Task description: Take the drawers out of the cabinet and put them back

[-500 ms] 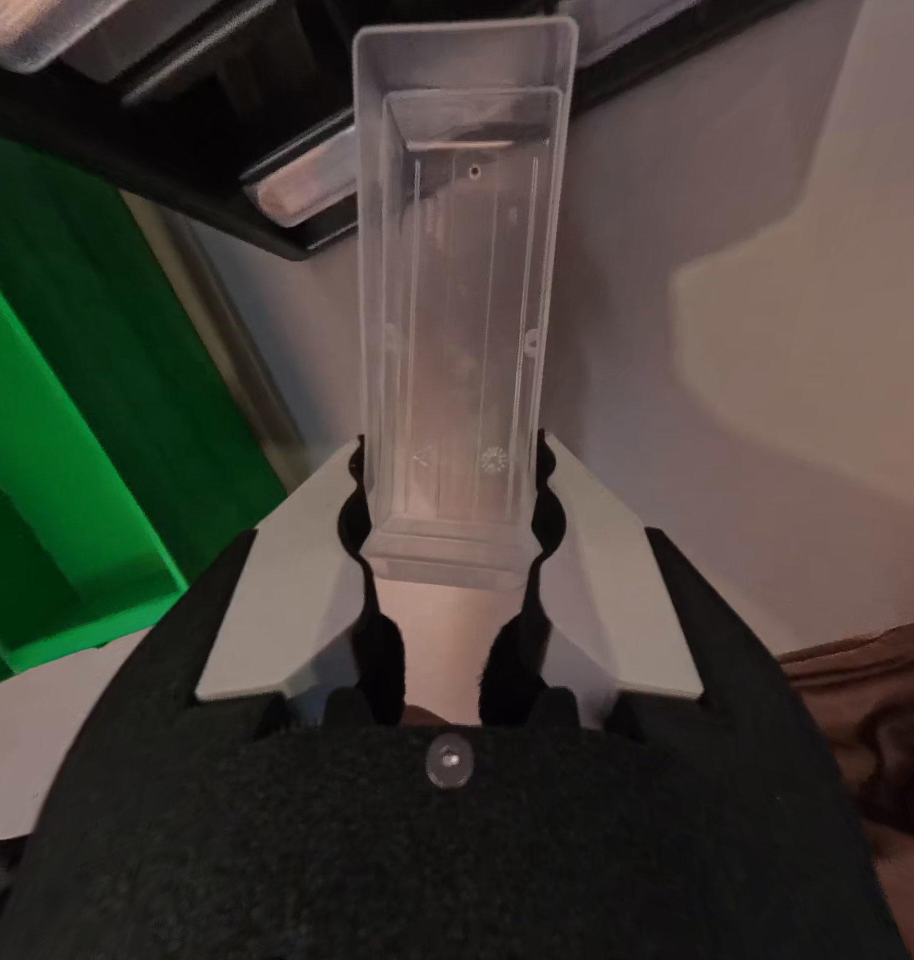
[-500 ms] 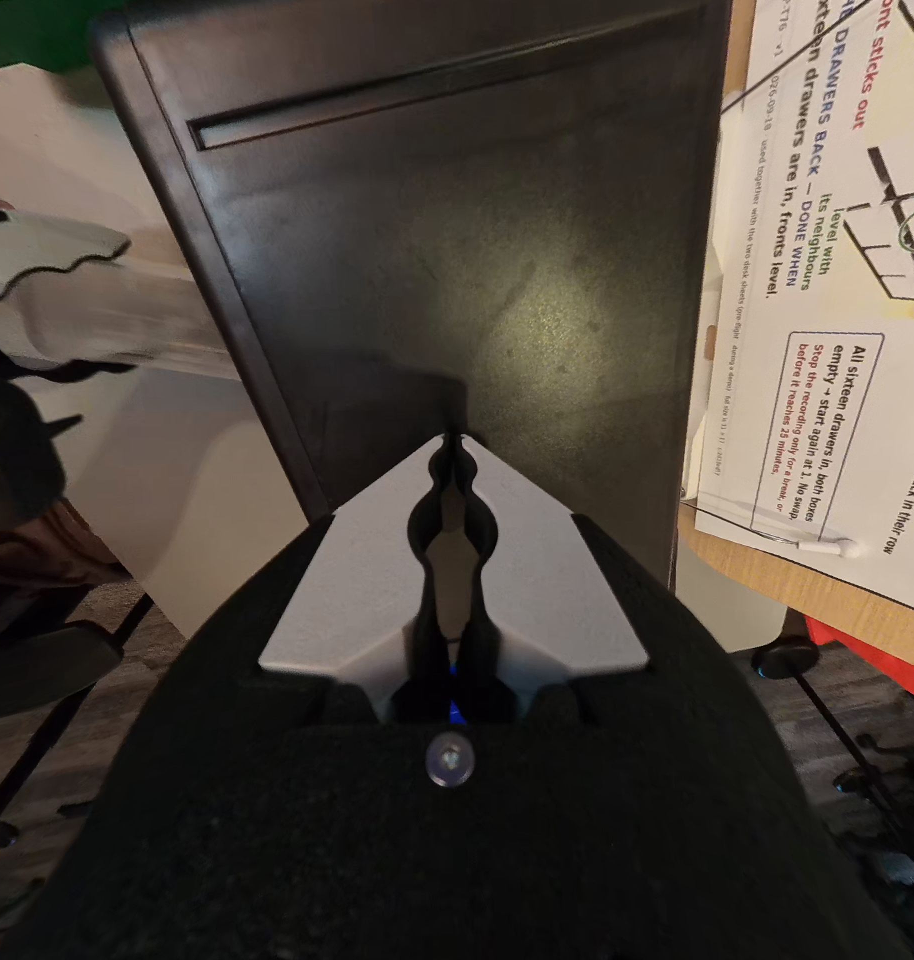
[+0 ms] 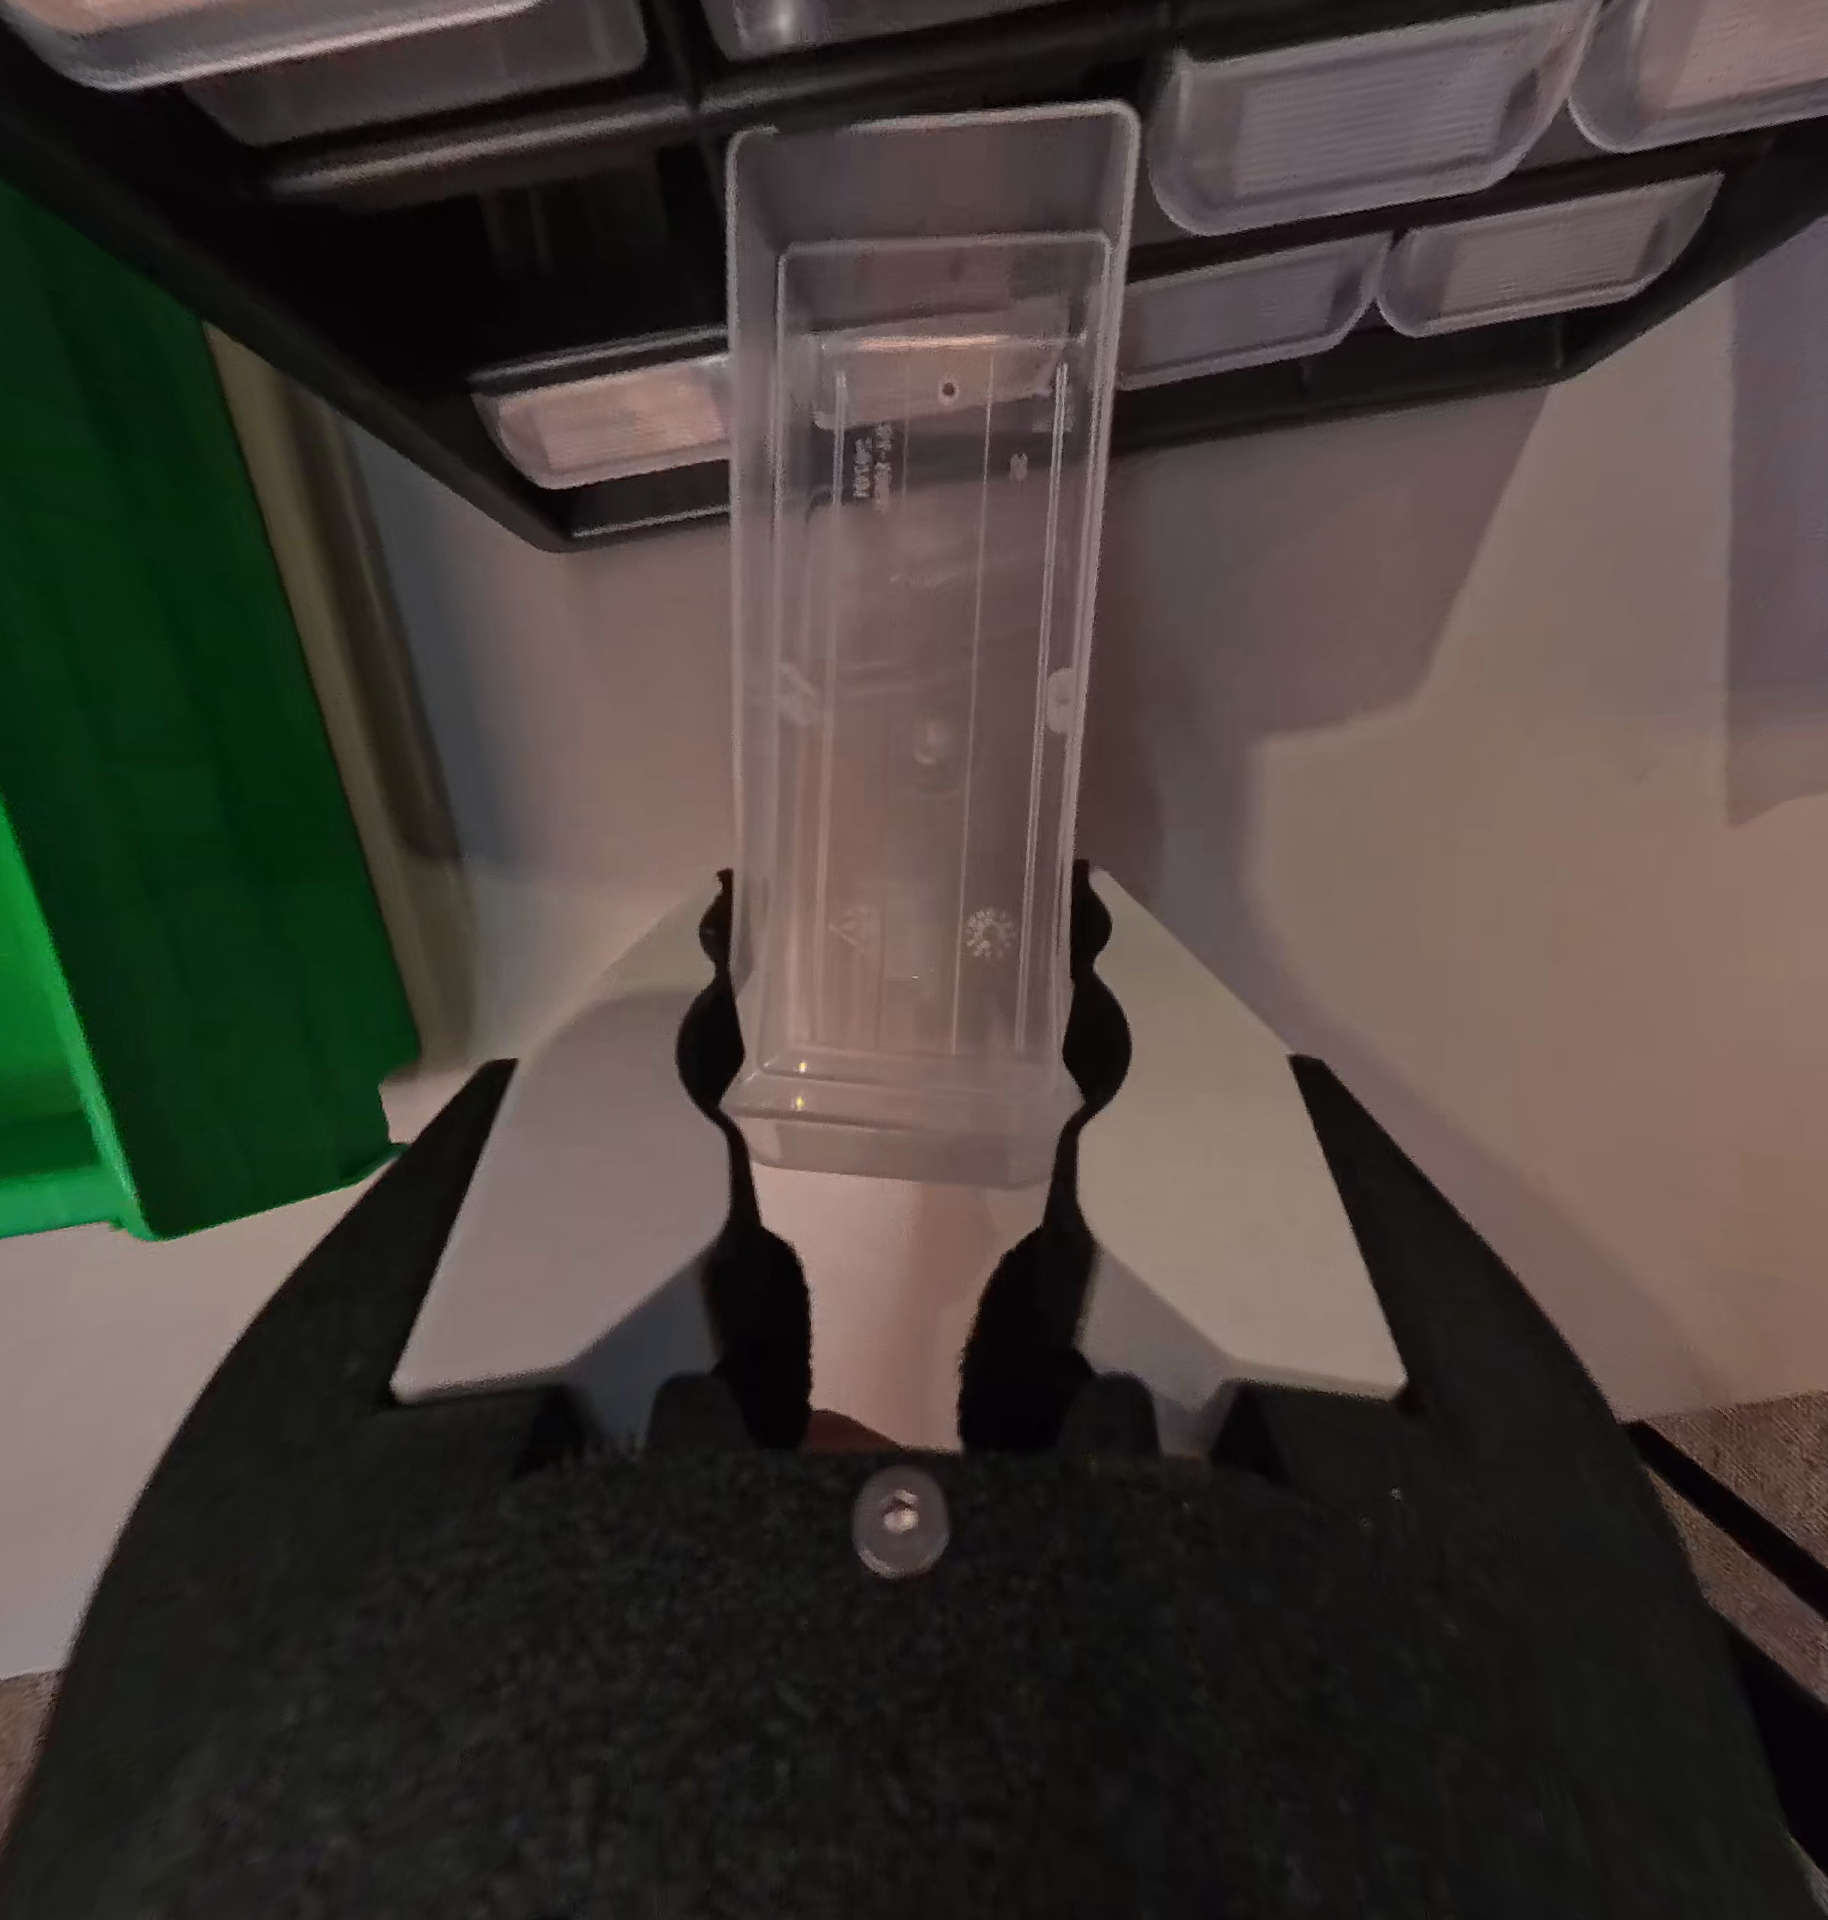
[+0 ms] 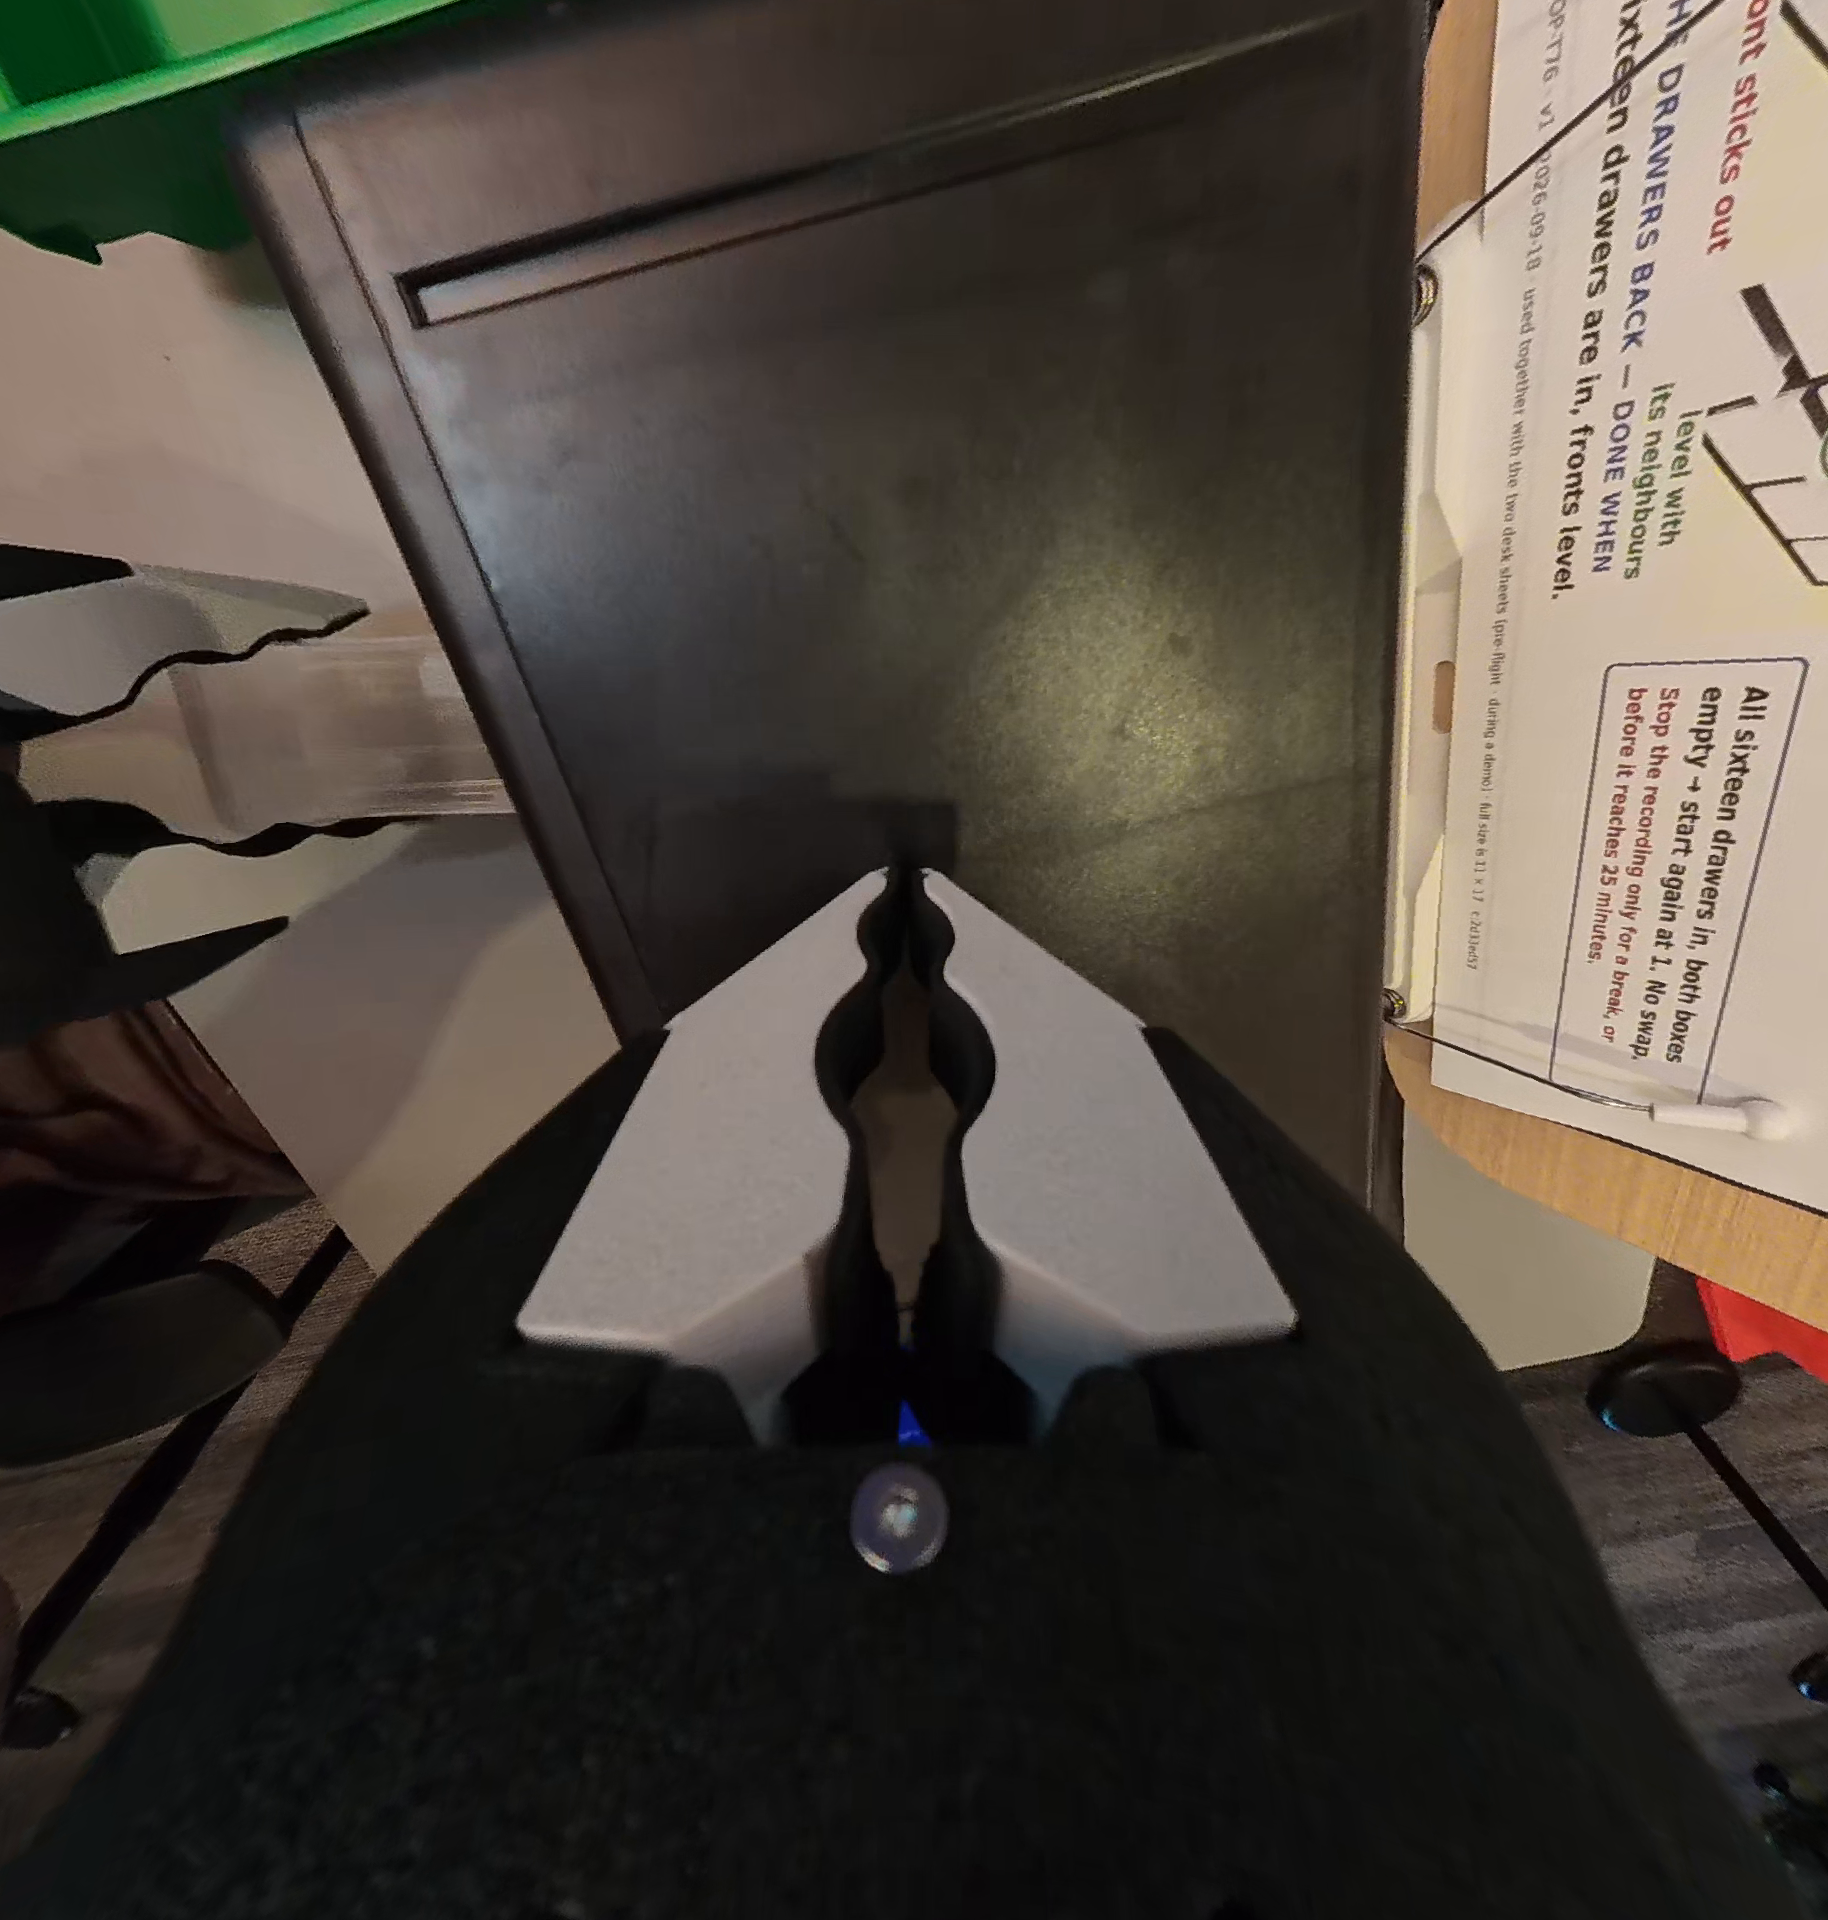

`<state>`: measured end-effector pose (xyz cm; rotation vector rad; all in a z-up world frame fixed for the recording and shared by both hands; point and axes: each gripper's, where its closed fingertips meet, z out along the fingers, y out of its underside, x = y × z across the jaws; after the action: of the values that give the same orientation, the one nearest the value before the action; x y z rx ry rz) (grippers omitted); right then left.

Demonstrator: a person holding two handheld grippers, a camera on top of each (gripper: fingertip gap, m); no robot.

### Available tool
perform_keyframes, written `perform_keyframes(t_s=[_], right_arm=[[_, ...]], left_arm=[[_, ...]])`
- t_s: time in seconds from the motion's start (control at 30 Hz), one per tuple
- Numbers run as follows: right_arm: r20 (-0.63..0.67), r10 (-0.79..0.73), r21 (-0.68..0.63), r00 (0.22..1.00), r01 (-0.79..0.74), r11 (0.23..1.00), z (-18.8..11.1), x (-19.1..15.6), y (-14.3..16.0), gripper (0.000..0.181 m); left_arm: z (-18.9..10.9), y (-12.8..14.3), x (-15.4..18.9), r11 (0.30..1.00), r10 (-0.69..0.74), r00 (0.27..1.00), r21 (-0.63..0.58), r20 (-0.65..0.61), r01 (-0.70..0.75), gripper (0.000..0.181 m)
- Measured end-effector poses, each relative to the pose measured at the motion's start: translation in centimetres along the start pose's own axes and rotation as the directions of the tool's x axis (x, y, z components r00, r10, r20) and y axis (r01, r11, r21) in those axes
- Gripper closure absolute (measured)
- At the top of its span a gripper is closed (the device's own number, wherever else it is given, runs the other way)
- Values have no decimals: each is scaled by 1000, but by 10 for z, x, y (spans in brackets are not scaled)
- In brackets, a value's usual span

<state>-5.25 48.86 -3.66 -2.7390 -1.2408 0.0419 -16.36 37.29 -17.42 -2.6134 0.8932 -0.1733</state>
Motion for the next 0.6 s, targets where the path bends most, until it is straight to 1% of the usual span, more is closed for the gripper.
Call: perform_keyframes(t_s=[0.03,0.1,0.2,0.4,0.53,0.6], right_arm=[[-5,1,0,1000,-1,1000,0,0,0,181],[-15,2,-2,1000,-2,1000,0,0,0,181],[-32,1,-13,999,-2,1000,0,0,0,181],[-65,1,-44,998,-4,999,0,0,0,181],[-70,7,-39,998,-10,999,0,0,0,181],[-67,14,-29,998,-16,999,0,0,0,181]], left_arm=[[2,0,1,1000,-11,1000,-2,-2,11,120],[2,0,2,1000,-21,1000,3,9,21,120],[-1,-4,3,998,-43,999,49,26,41,121],[4,-5,17,990,-106,994,102,34,102,122],[6,-3,10,995,-48,990,90,131,37,122],[7,-2,10,996,-47,990,82,137,36,122]])
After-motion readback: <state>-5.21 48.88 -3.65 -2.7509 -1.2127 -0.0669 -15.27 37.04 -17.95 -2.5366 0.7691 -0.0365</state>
